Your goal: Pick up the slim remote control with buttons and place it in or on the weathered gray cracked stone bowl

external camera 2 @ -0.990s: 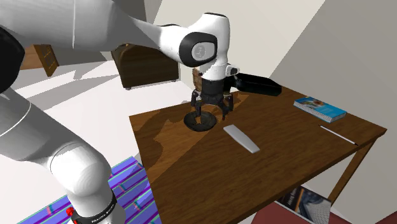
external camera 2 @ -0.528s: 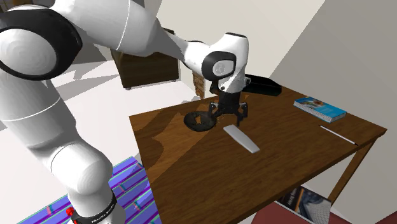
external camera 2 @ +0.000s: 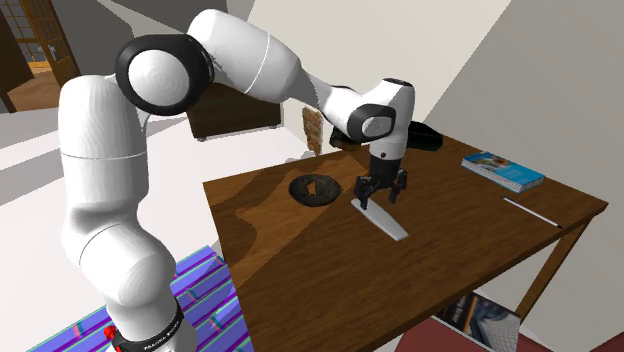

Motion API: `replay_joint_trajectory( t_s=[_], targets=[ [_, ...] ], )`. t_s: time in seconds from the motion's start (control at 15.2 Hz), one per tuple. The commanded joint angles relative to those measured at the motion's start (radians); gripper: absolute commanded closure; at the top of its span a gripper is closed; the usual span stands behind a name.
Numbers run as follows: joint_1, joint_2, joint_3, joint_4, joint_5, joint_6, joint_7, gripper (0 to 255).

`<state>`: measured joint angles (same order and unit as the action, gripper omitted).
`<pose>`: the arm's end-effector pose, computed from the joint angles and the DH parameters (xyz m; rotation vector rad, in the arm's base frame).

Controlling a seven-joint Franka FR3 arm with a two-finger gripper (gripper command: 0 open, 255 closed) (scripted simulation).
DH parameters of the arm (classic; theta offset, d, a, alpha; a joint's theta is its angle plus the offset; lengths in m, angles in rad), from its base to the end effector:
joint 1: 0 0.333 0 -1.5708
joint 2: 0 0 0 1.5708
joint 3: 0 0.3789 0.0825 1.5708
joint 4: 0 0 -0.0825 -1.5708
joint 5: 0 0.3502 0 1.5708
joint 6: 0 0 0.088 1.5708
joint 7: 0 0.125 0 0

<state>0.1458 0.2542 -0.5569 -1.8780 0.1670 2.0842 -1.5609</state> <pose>0.5582 -0.2042 0.4536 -2.6843 -1.6110 -0.0107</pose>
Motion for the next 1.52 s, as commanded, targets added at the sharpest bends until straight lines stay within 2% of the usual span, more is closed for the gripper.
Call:
replay_joint_trajectory(
  t_s=[0.0, 0.13, 0.59, 1.12, 1.19, 1.45],
  targets=[
    [-0.02, 0.077, 0.025, 0.056, 0.036, 0.01, -0.093, 0],
    [-0.035, 0.121, 0.042, 0.095, 0.052, 0.01, -0.138, 0],
    [-0.045, 0.169, 0.059, 0.056, 0.084, 0.092, -0.158, 0],
    [-0.045, 0.169, 0.059, 0.056, 0.084, 0.092, -0.158, 0],
    [-0.045, 0.169, 0.059, 0.056, 0.084, 0.092, -0.158, 255],
    [-0.045, 0.169, 0.059, 0.055, 0.084, 0.092, -0.158, 255]
  ],
)
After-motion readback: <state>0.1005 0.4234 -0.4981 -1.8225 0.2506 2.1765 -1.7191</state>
